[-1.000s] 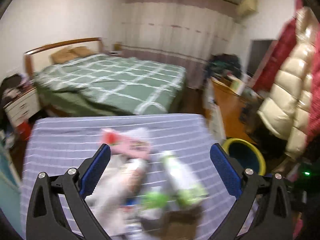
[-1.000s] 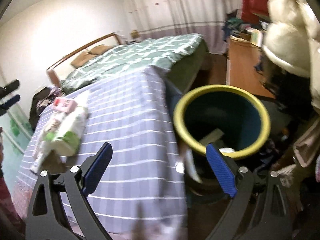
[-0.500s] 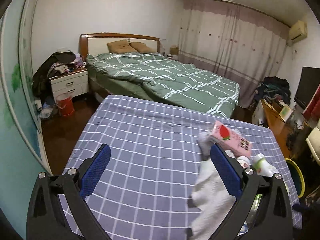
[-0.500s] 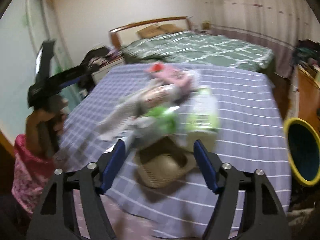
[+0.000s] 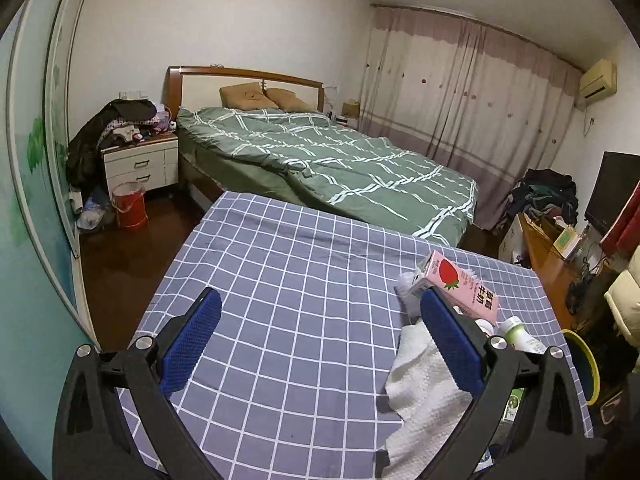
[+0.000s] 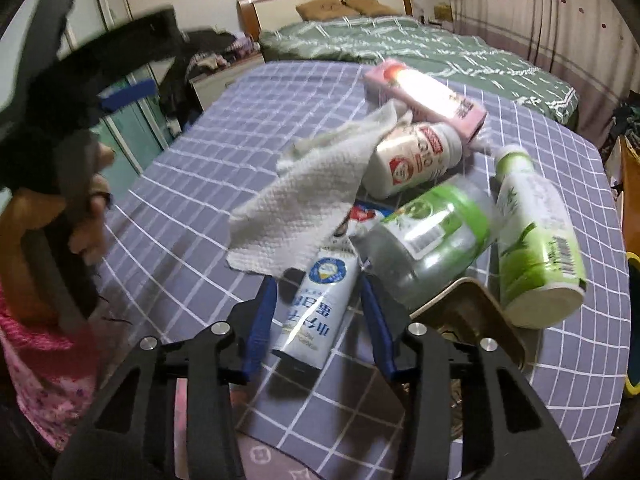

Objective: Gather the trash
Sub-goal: 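Grasp the white toothpaste tube on the table with the right gripper, then carry the toothpaste tube over the yellow bin and open the right gripper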

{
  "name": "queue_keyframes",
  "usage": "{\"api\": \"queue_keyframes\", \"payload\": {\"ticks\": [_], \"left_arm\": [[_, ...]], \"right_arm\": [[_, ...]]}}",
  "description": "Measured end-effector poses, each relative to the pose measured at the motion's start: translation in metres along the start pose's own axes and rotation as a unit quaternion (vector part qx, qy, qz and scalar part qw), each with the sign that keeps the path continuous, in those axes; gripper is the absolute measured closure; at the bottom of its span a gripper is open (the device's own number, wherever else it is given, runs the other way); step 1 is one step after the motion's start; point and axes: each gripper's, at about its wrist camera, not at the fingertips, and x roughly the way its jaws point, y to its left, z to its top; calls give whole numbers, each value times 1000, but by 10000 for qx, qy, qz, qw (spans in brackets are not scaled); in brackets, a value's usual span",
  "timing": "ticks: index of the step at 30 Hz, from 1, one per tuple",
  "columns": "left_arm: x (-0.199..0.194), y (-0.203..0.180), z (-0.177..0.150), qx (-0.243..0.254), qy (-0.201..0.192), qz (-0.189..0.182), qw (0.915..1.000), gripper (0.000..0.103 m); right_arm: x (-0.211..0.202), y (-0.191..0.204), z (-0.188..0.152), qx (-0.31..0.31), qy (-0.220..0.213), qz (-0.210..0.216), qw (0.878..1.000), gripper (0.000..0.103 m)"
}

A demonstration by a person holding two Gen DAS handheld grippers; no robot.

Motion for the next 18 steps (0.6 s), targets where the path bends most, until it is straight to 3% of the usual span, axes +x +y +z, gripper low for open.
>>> {"api": "queue_keyframes", "payload": {"ticks": [3, 6, 8, 18], "left_arm": [[2, -1, -2, -21, 68, -54, 10000, 5], [4, -5, -1, 22, 82, -53, 9999, 5], [4, -7, -2, 53, 92, -50, 9999, 5], [9, -7, -5, 43, 144, -5, 9999, 5]], "right_arm": [[7, -2, -3, 10, 142, -22, 9999, 63], [12, -1, -5, -39, 226, -32, 9997, 79], [11, -3, -7, -17, 217, 28, 9998, 84], [-19, -15, -23, 71, -44, 407, 9991, 87]]}}
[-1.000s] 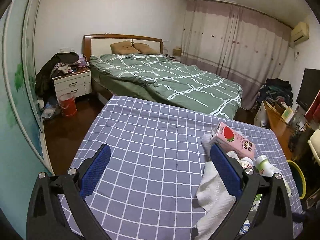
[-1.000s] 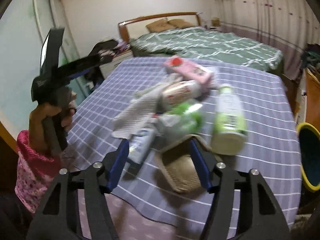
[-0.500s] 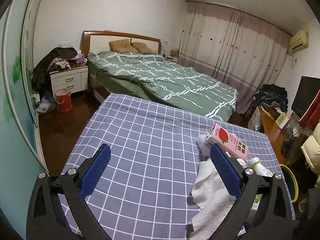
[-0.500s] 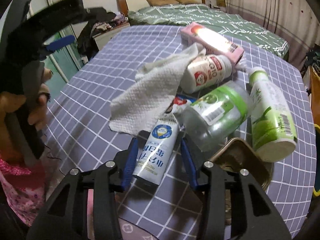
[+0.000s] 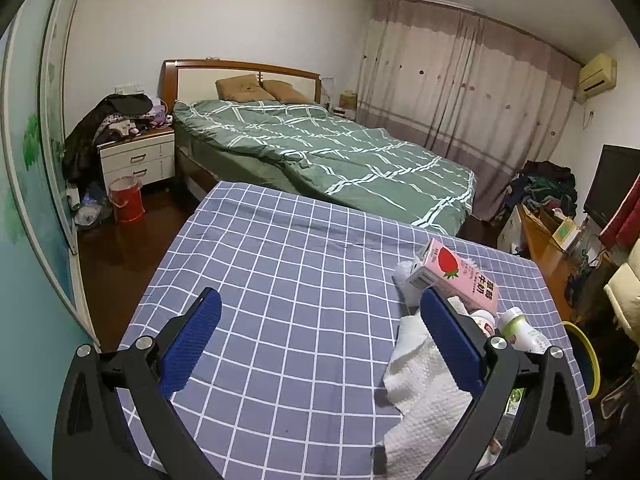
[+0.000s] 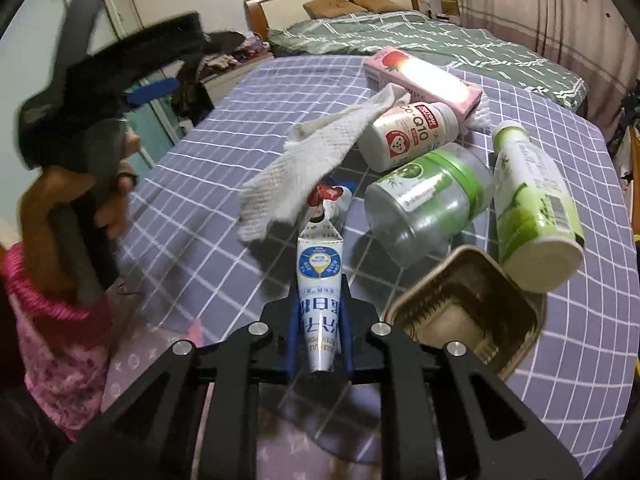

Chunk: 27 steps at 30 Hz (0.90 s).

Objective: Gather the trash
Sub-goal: 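Carry the toothpaste tube over the yellow bin and open the right gripper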

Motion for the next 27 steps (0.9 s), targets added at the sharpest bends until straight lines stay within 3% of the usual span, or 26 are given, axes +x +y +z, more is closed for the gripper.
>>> {"api": "queue_keyframes", "payload": {"ticks": [8, 14, 20, 27], "left_arm": [[6, -2, -3, 9, 66, 34, 10000, 5], [10, -9, -6, 105, 117, 58, 9999, 5], [11, -14, -8, 221, 137, 30, 9997, 5], [13, -26, -12, 412, 182, -108, 9989, 5]], "right_arm": [[-41, -23, -15, 174, -261, 214, 9993, 87], [-78, -60, -16, 538, -680, -29, 9962, 87], [-110, -138, -20, 1325, -1069, -934, 9810, 87], [-138, -249, -46, 2458, -1194, -2117, 9384, 87]]}}
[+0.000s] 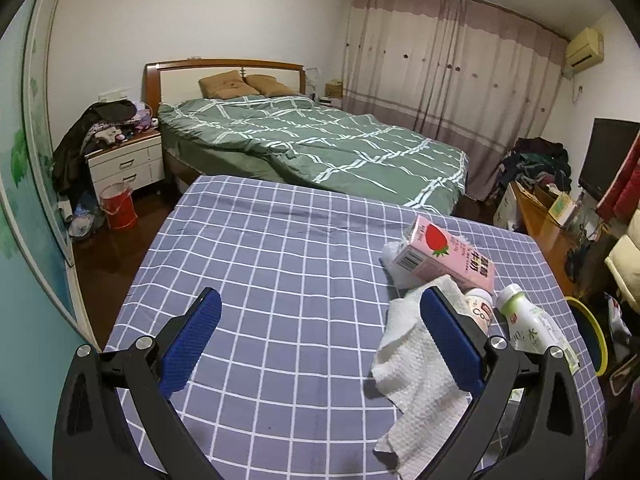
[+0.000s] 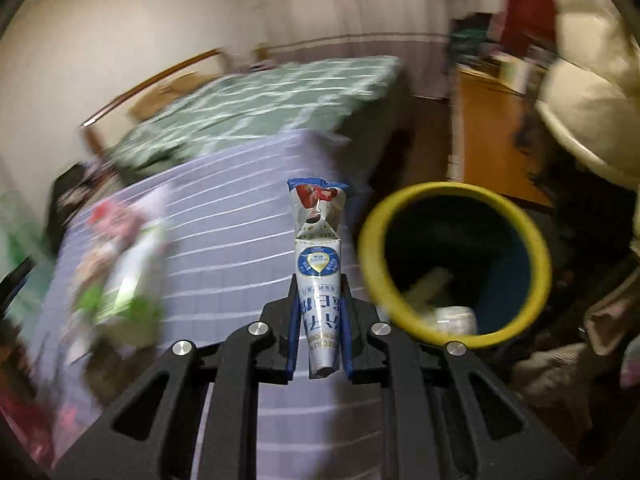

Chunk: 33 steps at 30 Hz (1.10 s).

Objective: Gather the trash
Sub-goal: 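Carry the toothpaste tube over the yellow bin and open the right gripper, then grasp the green-lidded plastic tub with the left gripper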

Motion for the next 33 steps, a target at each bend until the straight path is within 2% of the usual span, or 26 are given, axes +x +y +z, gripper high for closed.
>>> {"api": "queue_keyframes", "payload": {"ticks": [4, 10, 16, 20, 26, 30, 33], "left_arm": [[0, -9, -2, 173, 13, -54, 9998, 5], [-1, -23, -4, 456, -7, -166, 9988, 5], [0, -33, -7, 627, 35, -288, 9976, 5], [-3, -40, -9, 754, 9, -368, 9965, 5], [-8, -58, -14, 1080, 19, -730, 9915, 5], [-12, -85, -24, 1419, 200, -1264, 9816, 5], [-18, -109, -33, 1800, 298, -1471, 9721, 5]], "right_arm": [[31, -53, 10, 515, 142, -504, 9973, 86], [71, -86, 17, 760, 350, -944, 9920, 84], [89, -99, 19, 976, 436, -1148, 9876, 67], [86, -98, 18, 1030, 397, -1123, 9875, 65], [49, -64, 7, 853, 100, -739, 9936, 56], [33, -41, 0, 612, 13, -529, 9967, 55], [24, -31, -5, 525, -29, -418, 9977, 54]]}}
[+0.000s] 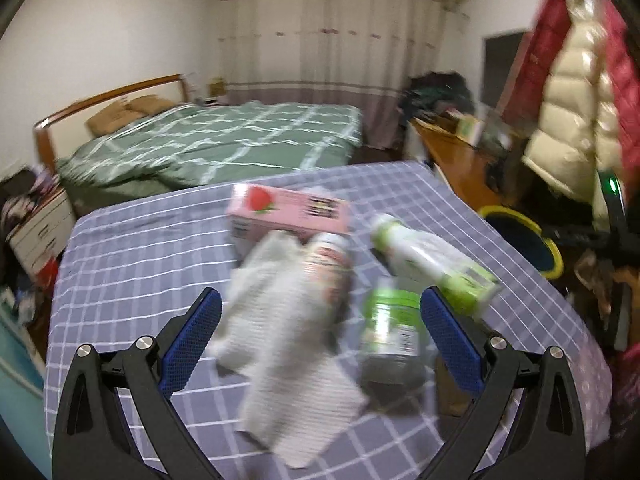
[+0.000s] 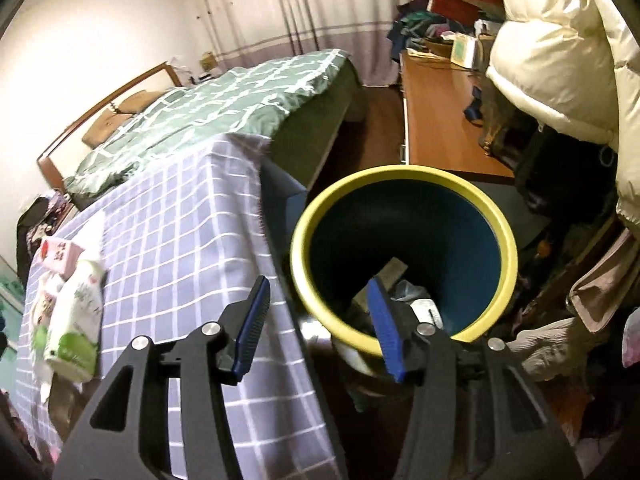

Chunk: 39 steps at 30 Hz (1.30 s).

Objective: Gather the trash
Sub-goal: 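Grasp the green-lidded plastic tub with the left gripper, then carry the green-lidded tub over the yellow bin and open the left gripper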

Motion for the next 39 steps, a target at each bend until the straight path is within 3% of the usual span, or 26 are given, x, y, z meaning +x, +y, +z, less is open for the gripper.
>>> {"api": "queue_keyframes", "payload": {"ticks": [3, 5, 11, 20, 30, 39], "left_arm": [[6, -21, 2, 273, 191, -160, 9993, 8], [17, -29, 3, 342, 431, -240, 9982, 18], [50, -35, 7, 366, 954, -373, 9941, 33], [84, -43, 6, 435, 1463, -487, 9871, 41], [103, -48, 7, 510, 1716, -523, 9825, 53], [74, -45, 27, 485, 1375, -437, 9883, 53]], "right_arm": [[-7, 7, -4, -89, -32, 118, 9999, 54], [-9, 9, -6, -136, -42, 209, 9997, 54], [-7, 8, -11, -129, 3, 378, 9992, 54], [1, -1, -15, -32, 106, 497, 9987, 54], [6, -3, -16, -3, 179, 593, 9981, 54], [-2, -1, -16, -28, 105, 708, 9974, 54]]}}
